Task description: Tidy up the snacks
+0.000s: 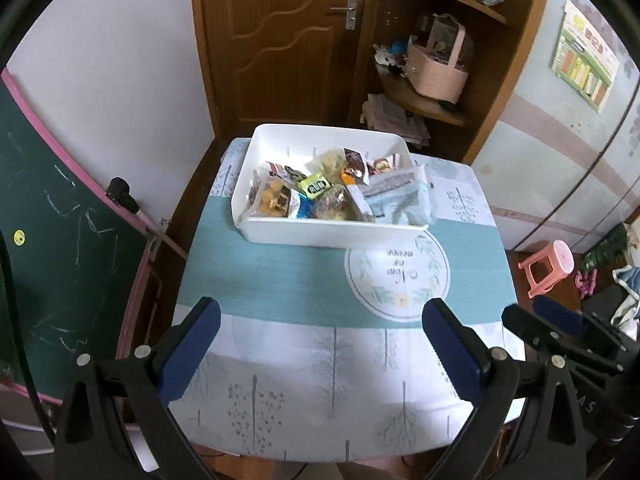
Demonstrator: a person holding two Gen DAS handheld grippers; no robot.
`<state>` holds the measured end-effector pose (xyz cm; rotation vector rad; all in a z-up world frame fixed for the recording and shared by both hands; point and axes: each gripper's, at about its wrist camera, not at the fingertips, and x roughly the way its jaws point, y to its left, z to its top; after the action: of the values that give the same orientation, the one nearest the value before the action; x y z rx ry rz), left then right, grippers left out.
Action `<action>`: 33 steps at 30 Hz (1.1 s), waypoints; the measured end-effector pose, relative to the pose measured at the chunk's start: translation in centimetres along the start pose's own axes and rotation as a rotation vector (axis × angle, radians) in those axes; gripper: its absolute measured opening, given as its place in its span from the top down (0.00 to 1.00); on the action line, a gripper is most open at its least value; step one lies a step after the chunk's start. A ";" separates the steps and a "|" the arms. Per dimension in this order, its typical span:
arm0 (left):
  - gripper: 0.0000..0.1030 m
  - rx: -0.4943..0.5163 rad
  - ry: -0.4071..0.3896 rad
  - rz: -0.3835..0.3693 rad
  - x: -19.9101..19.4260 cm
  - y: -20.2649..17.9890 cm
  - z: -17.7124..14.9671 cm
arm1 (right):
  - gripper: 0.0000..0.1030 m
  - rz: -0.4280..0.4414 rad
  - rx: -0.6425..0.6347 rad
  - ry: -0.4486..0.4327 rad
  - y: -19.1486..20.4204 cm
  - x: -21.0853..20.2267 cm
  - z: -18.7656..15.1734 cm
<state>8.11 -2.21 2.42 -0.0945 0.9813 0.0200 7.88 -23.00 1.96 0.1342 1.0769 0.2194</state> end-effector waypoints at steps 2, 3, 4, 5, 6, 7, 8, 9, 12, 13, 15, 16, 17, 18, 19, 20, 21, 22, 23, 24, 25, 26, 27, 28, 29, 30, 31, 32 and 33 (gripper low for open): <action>0.02 0.010 -0.005 0.001 -0.8 -0.4 -0.9 | 0.47 -0.003 -0.016 -0.012 0.3 -0.9 -0.4; 0.02 0.014 -0.008 0.002 -1.1 -0.7 -1.2 | 0.45 -0.006 -0.020 -0.019 0.5 -1.3 -0.6; 0.02 0.018 -0.013 0.005 -1.5 -0.9 -1.6 | 0.42 -0.009 -0.022 -0.027 0.6 -1.7 -0.8; 0.02 0.023 -0.017 0.009 -1.8 -1.2 -2.0 | 0.39 -0.009 -0.023 -0.034 0.7 -2.0 -1.0; 0.02 0.027 -0.018 0.013 -2.0 -1.4 -2.2 | 0.38 -0.007 -0.028 -0.041 0.9 -2.3 -1.2; 0.02 0.028 -0.022 0.024 -2.1 -1.6 -2.5 | 0.38 -0.020 -0.035 -0.044 1.1 -2.5 -1.3; 0.02 0.029 -0.023 0.027 -2.2 -1.7 -2.6 | 0.38 -0.038 -0.043 -0.047 1.2 -2.6 -1.4; 0.02 0.027 -0.022 0.027 -2.3 -1.7 -2.6 | 0.38 -0.048 -0.048 -0.048 1.3 -2.7 -1.6; 0.02 0.022 -0.026 0.030 -2.7 -1.6 -2.7 | 0.38 -0.048 -0.045 -0.056 1.2 -3.2 -1.8; 0.02 0.024 -0.028 0.033 -2.7 -1.6 -2.8 | 0.38 -0.052 -0.044 -0.063 1.2 -3.5 -1.9; 0.02 0.029 -0.032 0.038 -2.8 -1.6 -2.8 | 0.38 -0.062 -0.042 -0.079 1.2 -3.9 -2.0; 0.02 0.031 -0.033 0.041 -2.9 -1.7 -2.9 | 0.38 -0.064 -0.041 -0.084 1.2 -4.1 -2.1; 0.02 0.031 -0.035 0.042 -3.0 -1.7 -2.9 | 0.38 -0.059 -0.038 -0.090 1.2 -4.3 -2.1; 0.02 0.031 -0.037 0.043 -3.0 -1.8 -2.9 | 0.38 -0.055 -0.036 -0.092 1.2 -4.4 -2.2; 0.02 0.031 -0.037 0.044 -3.0 -1.8 -2.9 | 0.38 -0.052 -0.034 -0.091 1.2 -4.4 -2.3; 0.02 0.031 -0.036 0.046 -3.0 -1.8 -2.9 | 0.38 -0.043 -0.032 -0.089 1.2 -4.4 -2.3; 0.02 0.032 -0.037 0.047 -3.0 -1.8 -2.9 | 0.38 -0.041 -0.033 -0.087 1.3 -4.4 -2.3; 0.02 0.034 -0.037 0.047 -3.0 -1.8 -2.9 | 0.38 -0.044 -0.034 -0.086 1.3 -4.4 -2.3; 0.02 0.033 -0.036 0.046 -3.0 -1.8 -2.9 | 0.38 -0.046 -0.034 -0.084 1.3 -4.4 -2.3; 0.02 0.034 -0.035 0.047 -2.9 -1.7 -2.9 | 0.38 -0.047 -0.034 -0.081 1.3 -4.2 -2.3; 0.02 0.035 -0.033 0.047 -2.9 -1.6 -2.9 | 0.38 -0.048 -0.033 -0.080 1.4 -4.2 -2.3; 0.02 0.035 -0.031 0.047 -2.9 -1.6 -2.9 | 0.38 -0.049 -0.032 -0.078 1.4 -4.2 -2.3; 0.02 0.035 -0.032 0.047 -2.8 -1.6 -2.9 | 0.38 -0.048 -0.032 -0.077 1.4 -4.2 -2.3; 0.02 0.036 -0.032 0.048 -2.8 -1.6 -2.9 | 0.38 -0.048 -0.032 -0.077 1.4 -4.2 -2.3; 0.02 0.037 -0.032 0.050 -2.8 -1.6 -2.9 | 0.38 -0.049 -0.031 -0.076 1.4 -4.1 -2.3; 0.02 0.038 -0.033 0.053 -2.8 -1.6 -2.9 | 0.38 -0.048 -0.032 -0.077 1.4 -4.1 -2.3; 0.02 0.036 -0.033 0.052 -2.8 -1.7 -2.9 | 0.38 -0.047 -0.031 -0.076 1.3 -4.1 -2.3; 0.02 0.036 -0.033 0.051 -2.8 -1.7 -2.9 | 0.38 -0.046 -0.030 -0.075 1.3 -4.1 -2.3; 0.02 0.035 -0.032 0.050 -2.8 -1.7 -2.8 | 0.38 -0.045 -0.028 -0.075 1.3 -4.0 -2.4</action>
<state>4.32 -4.07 3.27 -0.0373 0.9516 0.0496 3.82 -22.70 4.58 0.0923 1.0012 0.1871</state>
